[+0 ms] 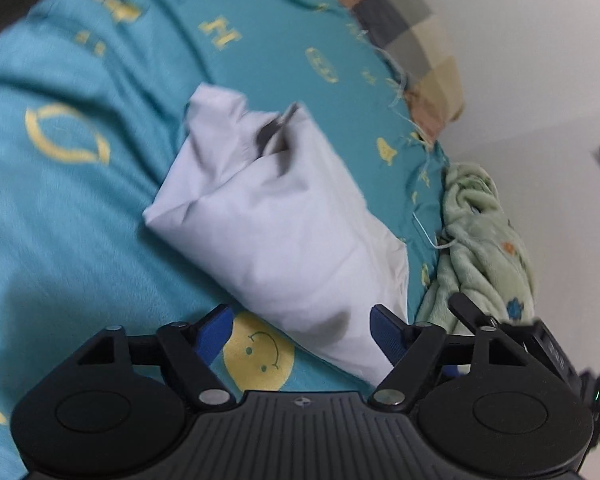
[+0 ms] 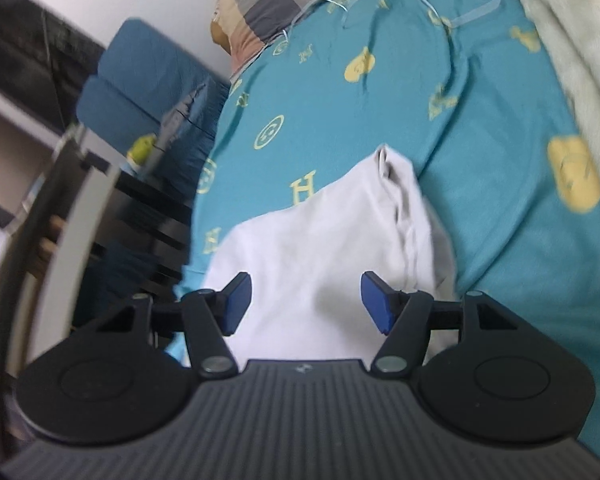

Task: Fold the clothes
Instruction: 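Grasp the folded white shirt from its sides with both grippers, then lift the shirt with both grippers and carry it onto the green blanket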

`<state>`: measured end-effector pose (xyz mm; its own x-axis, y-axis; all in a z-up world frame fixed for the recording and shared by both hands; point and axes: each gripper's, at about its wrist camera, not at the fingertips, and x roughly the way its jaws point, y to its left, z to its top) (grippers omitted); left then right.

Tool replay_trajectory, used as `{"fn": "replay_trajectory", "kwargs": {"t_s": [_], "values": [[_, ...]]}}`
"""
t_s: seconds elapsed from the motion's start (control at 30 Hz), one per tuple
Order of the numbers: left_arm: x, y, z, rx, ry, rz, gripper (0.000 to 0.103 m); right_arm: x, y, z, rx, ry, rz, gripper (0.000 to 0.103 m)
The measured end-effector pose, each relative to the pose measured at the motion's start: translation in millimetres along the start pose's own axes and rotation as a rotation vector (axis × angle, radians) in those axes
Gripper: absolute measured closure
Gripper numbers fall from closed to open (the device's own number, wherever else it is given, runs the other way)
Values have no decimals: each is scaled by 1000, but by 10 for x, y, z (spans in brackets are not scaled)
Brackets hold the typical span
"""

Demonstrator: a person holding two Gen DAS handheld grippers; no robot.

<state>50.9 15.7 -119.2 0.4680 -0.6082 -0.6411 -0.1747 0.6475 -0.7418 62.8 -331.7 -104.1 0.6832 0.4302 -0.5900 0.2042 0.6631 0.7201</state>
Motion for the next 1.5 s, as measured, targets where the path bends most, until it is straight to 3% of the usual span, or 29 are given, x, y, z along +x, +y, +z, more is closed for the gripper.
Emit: {"fn": "replay_trajectory", "kwargs": {"t_s": [0.07, 0.1, 0.13, 0.23, 0.43, 0.57, 0.63, 0.8, 0.87, 0.9, 1.0, 1.07, 1.13, 1.2, 1.27, 1.37, 1.43, 1.5], "values": [[95, 102, 27, -67, -2, -27, 35, 40, -66, -29, 84, 34, 47, 39], [126, 136, 44, -90, -7, -42, 46, 61, -98, -43, 126, 51, 71, 39], [120, 123, 52, -82, -19, -53, 54, 74, -128, -66, 168, 65, 92, 39], [101, 82, 75, -56, -54, -84, 65, 117, -137, -151, 247, 107, 164, 39], [-53, -3, 149, -30, -101, -171, 71, 406, -103, -422, 413, 223, 303, 39], [-80, 17, 168, -60, -112, -227, 73, 523, -213, -467, 506, 174, 262, 37], [-49, 38, 179, -81, -101, -226, 74, 540, -350, -461, 576, 130, 226, 32], [30, 91, 205, -133, -73, -225, 73, 443, -569, -463, 718, 2, 234, 31], [61, 112, 216, -154, -61, -224, 70, 392, -673, -475, 773, -55, 208, 30], [77, 122, 221, -164, -56, -224, 62, 400, -719, -469, 794, -70, 203, 30], [125, 154, 237, -195, -39, -222, 34, 465, -747, -424, 781, -79, 187, 30], [186, 173, 235, -213, -27, -215, 31, 466, -700, -389, 724, -91, 171, 31], [243, 223, 248, -245, -20, -213, 31, 446, -621, -359, 654, -107, 152, 46], [289, 303, 261, -304, -19, -213, 31, 405, -589, -335, 618, -119, 150, 67], [309, 365, 289, -338, -27, -223, 32, 352, -554, -324, 592, -126, 153, 73], [287, 381, 305, -346, -47, -255, 44, 272, -502, -307, 553, -136, 156, 76], [221, 313, 306, -313, -61, -282, 57, 219, -468, -295, 527, -143, 158, 76], [143, 214, 292, -271, -71, -310, 60, 84, -418, -277, 516, -162, 174, 76]]}}
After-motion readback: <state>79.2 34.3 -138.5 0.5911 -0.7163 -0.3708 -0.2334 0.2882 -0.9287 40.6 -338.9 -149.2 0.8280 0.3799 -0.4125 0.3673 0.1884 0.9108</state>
